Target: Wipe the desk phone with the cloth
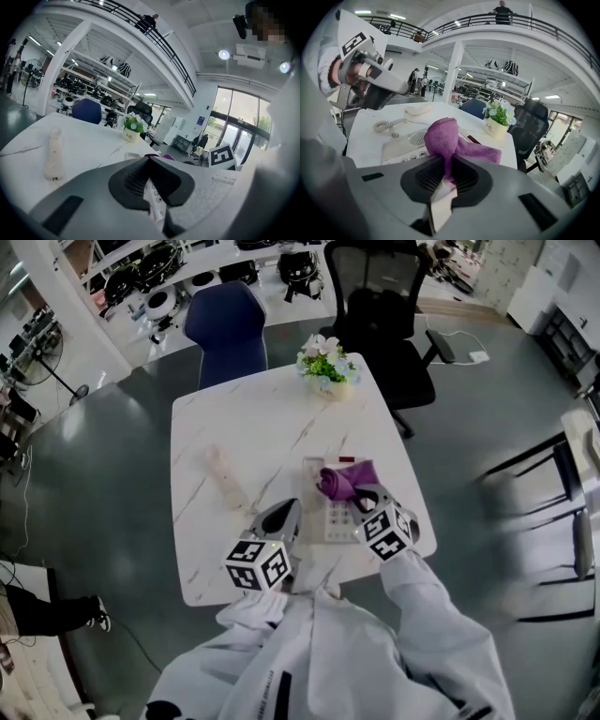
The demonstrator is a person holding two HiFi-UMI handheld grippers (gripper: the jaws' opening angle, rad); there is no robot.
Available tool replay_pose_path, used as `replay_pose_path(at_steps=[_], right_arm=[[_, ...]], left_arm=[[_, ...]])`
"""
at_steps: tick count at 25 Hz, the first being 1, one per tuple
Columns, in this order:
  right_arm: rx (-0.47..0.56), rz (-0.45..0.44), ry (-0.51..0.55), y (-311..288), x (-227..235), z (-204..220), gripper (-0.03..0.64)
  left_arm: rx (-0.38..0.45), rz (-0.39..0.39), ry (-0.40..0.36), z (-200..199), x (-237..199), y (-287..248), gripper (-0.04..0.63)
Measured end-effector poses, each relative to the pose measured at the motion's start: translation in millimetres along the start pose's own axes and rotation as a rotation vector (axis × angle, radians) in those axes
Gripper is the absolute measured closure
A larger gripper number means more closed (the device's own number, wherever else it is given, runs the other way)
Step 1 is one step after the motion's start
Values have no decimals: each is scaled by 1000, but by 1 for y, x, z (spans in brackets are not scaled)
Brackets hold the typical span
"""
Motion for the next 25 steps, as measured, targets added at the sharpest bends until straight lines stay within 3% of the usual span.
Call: replay_pose_path(at_steps=[25], right_arm=[[-22, -48, -26, 20, -38, 14, 587]], left_arm=[[-2, 24, -7, 7, 14, 21, 597]])
Point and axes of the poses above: the fingertips, and each gripper's own axes: y backward along the fingers, x to its right, z out of its underside, the point moved 6 cm from there along y, backward along the fingers, and after that the axes turned 5 degrees about x, right-handed, at the moved point
